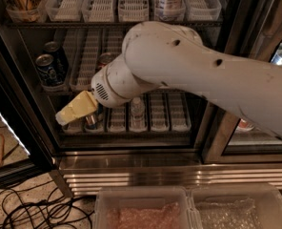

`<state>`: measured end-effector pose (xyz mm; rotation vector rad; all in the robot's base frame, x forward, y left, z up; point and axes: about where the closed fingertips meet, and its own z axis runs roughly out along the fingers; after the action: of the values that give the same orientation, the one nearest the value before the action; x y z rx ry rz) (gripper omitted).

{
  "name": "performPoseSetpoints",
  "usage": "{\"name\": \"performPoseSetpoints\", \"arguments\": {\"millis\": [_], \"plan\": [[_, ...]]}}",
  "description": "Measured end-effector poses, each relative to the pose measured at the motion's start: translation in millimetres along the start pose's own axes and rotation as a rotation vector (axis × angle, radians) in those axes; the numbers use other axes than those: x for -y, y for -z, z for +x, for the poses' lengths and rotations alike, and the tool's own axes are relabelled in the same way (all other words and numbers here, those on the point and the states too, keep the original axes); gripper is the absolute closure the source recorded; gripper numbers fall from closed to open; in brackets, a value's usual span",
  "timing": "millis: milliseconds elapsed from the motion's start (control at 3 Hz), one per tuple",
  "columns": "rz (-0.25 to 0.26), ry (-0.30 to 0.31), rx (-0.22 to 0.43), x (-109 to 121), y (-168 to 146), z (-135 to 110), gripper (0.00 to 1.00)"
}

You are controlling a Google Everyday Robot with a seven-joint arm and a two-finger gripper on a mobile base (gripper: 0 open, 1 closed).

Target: Pick pepsi can from middle shelf of fridge

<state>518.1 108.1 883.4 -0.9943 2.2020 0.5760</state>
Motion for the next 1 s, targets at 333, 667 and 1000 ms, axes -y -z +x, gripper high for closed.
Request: {"name": "performPoseSetpoints", "arguments": {"millis": [333,667,1000], "plan": [[-0.004,-0.015,0.000,-3,-1,-2,0.00],[-0.002,-0.016,0.017,-3,-6,-1,0.00],[0.039,-0.031,0.047,4,-30,-3,0.00]]}}
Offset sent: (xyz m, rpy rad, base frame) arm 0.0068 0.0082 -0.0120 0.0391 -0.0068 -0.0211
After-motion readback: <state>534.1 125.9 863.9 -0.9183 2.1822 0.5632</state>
